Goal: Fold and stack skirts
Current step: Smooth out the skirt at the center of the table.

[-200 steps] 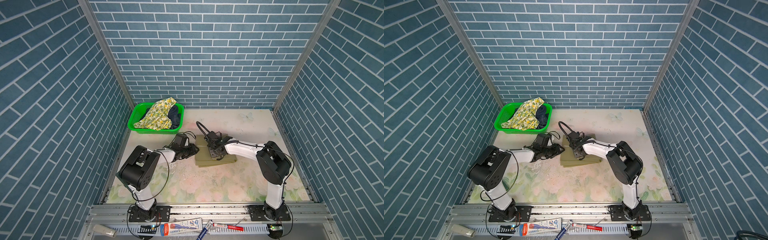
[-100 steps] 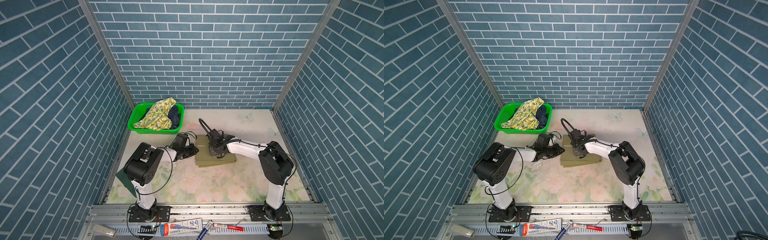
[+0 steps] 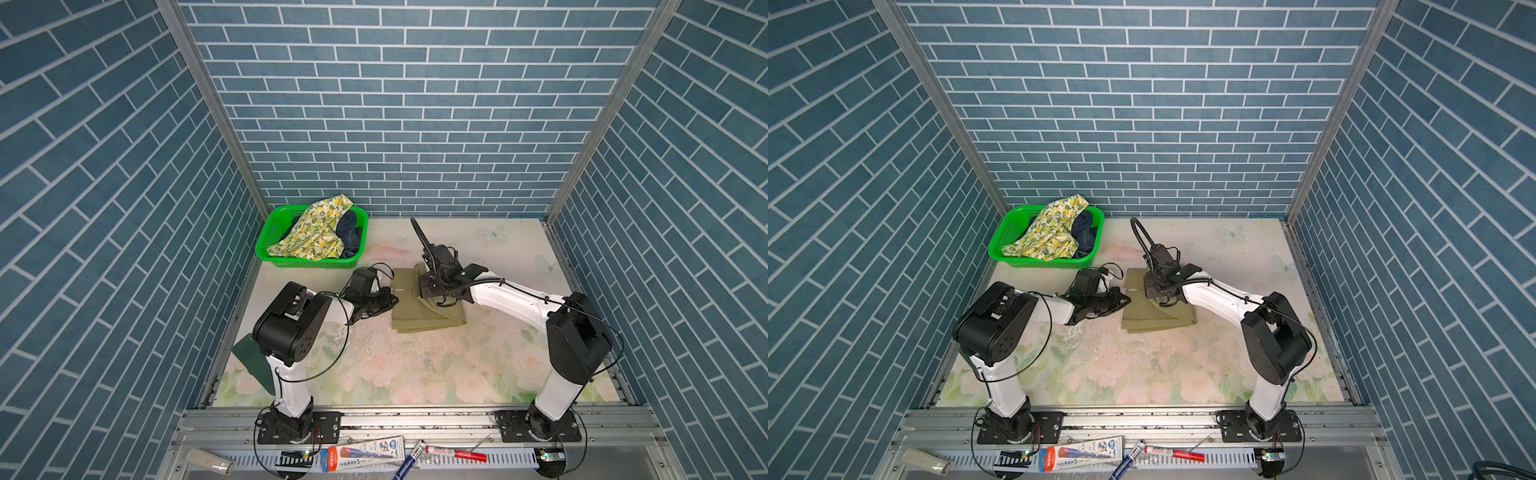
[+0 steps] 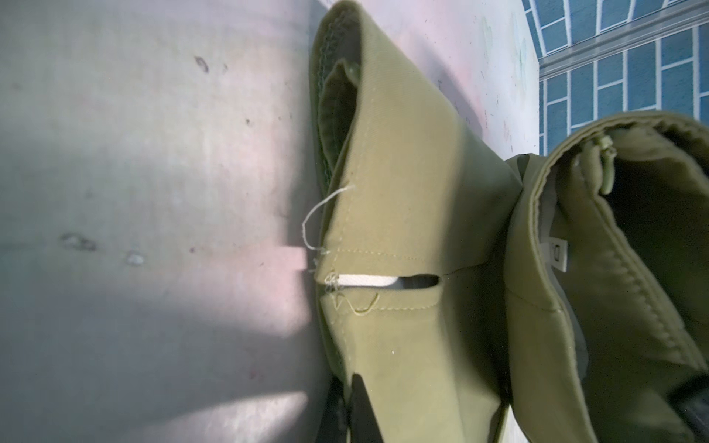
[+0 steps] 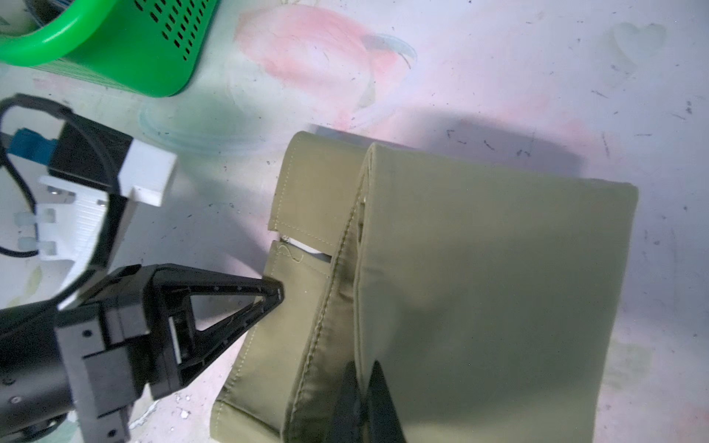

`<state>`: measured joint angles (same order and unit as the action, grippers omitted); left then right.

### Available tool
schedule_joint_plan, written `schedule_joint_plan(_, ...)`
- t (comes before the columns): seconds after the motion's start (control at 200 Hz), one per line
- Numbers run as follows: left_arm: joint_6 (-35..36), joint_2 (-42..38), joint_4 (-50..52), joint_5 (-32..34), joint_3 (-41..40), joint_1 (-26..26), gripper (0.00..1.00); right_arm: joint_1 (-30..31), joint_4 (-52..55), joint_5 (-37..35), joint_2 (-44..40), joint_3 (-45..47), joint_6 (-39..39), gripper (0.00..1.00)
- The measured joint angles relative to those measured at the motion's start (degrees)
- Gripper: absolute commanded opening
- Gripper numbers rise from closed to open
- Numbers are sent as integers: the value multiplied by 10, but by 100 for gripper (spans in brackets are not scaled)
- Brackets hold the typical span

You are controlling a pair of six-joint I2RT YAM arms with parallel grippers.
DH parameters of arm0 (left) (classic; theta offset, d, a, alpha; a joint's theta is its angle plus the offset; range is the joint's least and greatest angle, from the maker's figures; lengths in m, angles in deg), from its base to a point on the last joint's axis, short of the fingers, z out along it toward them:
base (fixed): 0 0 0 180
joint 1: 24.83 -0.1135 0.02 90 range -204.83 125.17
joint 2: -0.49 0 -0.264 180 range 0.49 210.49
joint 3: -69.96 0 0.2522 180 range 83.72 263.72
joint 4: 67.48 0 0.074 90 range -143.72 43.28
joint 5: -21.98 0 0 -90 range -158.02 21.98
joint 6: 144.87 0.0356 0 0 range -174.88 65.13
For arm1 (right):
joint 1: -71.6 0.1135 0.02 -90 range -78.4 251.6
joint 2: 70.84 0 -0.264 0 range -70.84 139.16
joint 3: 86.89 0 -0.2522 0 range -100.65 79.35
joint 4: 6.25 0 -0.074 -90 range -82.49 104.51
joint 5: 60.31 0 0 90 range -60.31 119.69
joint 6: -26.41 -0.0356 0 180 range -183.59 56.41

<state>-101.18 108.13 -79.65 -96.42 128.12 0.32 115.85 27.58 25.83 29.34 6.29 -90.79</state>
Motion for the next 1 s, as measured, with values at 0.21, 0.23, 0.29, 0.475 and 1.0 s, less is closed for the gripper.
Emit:
schedule_joint_plan(0.21, -6, 1, -10, -1, -3, 0, 0, 0, -30, 40, 0, 5, -23, 0)
schedule_joint_plan(0.23, -7, 2, -10, -2, -3, 0, 0, 0, -34, 44, 1, 5, -26, 0)
schedule_joint_plan(0.29, -7, 2, -10, -2, -3, 0, 0, 0, -45, 54, 3, 8, -35, 0)
schedule_joint_plan(0.475, -8, 2, -10, -2, -3, 0, 0, 9, -75, 76, 28, 8, -57, 0)
schedule_joint_plan(1.0, -9, 1, -14, 0, -7, 0, 0, 26, -120, 107, 97, 25, -97, 0)
